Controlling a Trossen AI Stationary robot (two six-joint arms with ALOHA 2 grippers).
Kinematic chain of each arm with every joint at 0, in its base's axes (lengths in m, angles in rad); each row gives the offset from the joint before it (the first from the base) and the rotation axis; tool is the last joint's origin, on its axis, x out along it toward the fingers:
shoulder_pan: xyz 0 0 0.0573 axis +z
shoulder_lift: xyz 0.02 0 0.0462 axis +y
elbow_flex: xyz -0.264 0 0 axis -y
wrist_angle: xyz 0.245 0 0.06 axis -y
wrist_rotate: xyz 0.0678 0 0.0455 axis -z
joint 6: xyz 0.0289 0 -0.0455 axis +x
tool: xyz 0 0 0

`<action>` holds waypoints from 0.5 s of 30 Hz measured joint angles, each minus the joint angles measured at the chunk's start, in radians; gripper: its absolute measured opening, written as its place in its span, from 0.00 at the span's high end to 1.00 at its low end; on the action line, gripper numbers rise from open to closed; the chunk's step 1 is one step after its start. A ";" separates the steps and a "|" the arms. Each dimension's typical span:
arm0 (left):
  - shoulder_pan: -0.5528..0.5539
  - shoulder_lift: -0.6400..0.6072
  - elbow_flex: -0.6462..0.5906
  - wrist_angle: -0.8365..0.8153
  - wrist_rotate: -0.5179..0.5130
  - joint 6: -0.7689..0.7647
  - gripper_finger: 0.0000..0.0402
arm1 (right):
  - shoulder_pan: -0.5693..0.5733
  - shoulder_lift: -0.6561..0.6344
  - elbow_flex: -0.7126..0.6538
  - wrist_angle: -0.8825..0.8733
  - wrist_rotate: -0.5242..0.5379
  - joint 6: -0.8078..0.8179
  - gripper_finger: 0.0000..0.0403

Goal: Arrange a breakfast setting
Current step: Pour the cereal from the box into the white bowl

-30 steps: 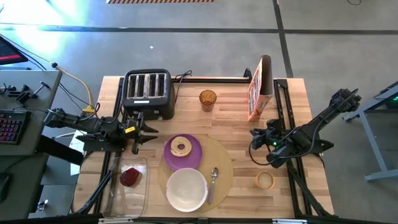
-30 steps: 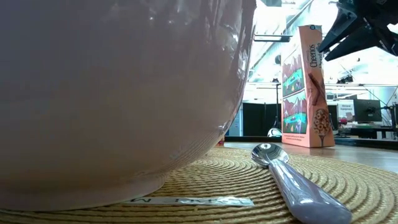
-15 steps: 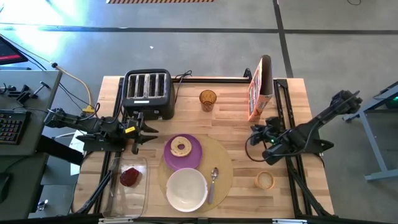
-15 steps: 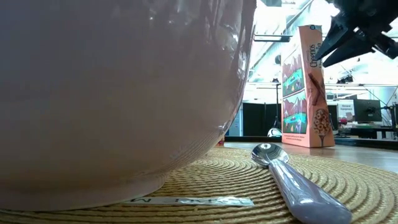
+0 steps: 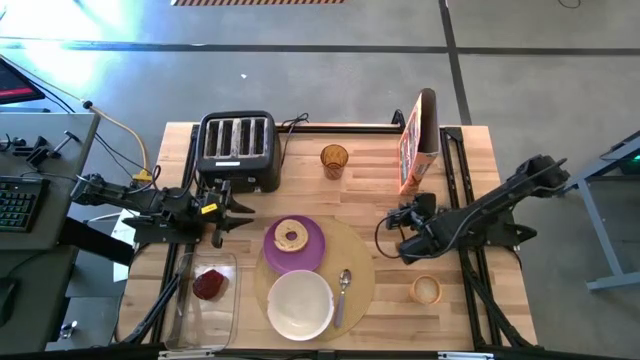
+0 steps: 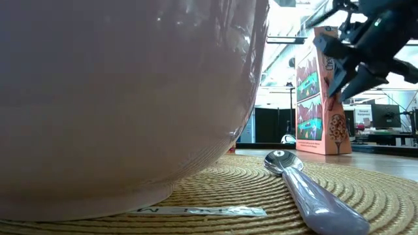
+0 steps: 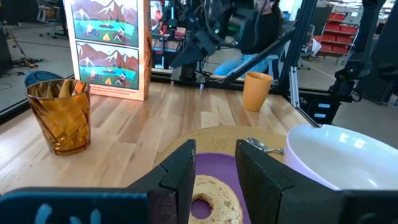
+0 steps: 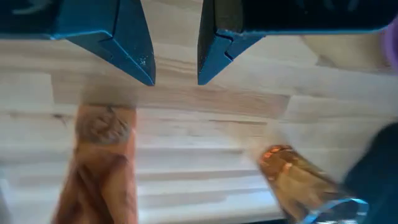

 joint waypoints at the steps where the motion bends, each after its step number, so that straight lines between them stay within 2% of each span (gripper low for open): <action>1: 0.000 0.000 0.000 0.000 0.000 0.000 0.74 | -0.001 0.017 0.000 -0.003 -0.006 0.027 0.75; 8: 0.000 0.000 0.000 0.000 0.000 0.000 0.74 | -0.001 0.130 0.000 -0.010 -0.010 0.133 0.75; 15: 0.000 0.000 0.000 -0.002 0.000 0.000 0.74 | -0.001 0.231 0.000 -0.014 0.031 0.220 0.74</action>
